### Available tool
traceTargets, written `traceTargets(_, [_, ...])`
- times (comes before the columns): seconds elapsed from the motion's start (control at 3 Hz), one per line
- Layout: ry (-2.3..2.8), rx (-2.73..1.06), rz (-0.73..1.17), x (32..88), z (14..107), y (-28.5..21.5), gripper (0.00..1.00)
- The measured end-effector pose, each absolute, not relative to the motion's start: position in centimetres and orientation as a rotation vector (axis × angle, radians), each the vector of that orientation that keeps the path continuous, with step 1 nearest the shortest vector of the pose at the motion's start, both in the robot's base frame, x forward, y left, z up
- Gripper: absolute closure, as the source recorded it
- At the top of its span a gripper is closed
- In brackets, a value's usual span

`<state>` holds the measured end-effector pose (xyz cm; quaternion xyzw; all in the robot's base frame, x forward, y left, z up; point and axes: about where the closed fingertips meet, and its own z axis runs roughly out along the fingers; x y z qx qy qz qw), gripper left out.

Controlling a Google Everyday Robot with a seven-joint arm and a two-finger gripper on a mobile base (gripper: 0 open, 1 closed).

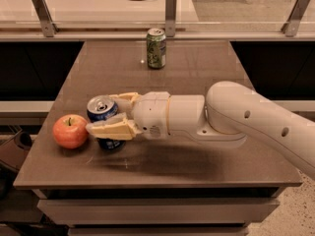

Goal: Move pepsi can near apple

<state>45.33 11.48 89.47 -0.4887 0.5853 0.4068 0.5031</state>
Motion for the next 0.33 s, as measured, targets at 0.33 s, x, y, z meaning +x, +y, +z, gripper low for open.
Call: traceTargets(0.33, [1.412,-1.184,0.983,45.22,89.53,11.66,0.0])
